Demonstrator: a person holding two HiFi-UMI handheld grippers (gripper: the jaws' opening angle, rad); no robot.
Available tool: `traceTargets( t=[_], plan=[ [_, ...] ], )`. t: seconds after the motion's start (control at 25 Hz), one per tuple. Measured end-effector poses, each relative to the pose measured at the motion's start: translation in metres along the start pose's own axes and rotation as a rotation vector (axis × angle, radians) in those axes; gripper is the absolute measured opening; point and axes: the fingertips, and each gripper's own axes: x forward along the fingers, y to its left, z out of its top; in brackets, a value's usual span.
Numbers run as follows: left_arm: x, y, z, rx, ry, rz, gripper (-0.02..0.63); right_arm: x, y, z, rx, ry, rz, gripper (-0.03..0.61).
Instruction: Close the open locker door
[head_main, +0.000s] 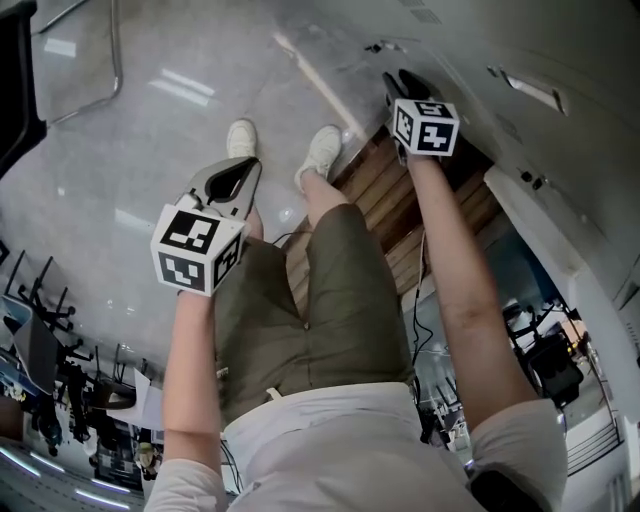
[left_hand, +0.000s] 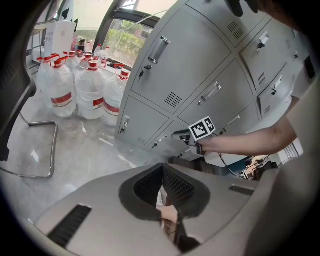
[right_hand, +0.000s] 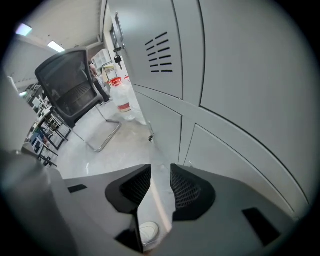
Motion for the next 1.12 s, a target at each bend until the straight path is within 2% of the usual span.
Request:
traceTargets(
  t=[0.36,0.64,1.12],
  plan=[
    [-0.025,0.005,0.01,0.147,0.028,-0.049,0.002,-0.061,0.049,0.012,0.056,-0.079,-0.011,0.013],
    [-0.048,-0.007,0.036,0.233,-0.014,-0.104,0.002,-0.123,0.086,0.031,0.125,-0.171,0.0,0.011],
    [-0.105,-0.054,0.105,0.37,-0.115,-0.217,0.002,-0.258,0.145,0.092,0.168,-0.343,-0.027,0.011]
  ],
)
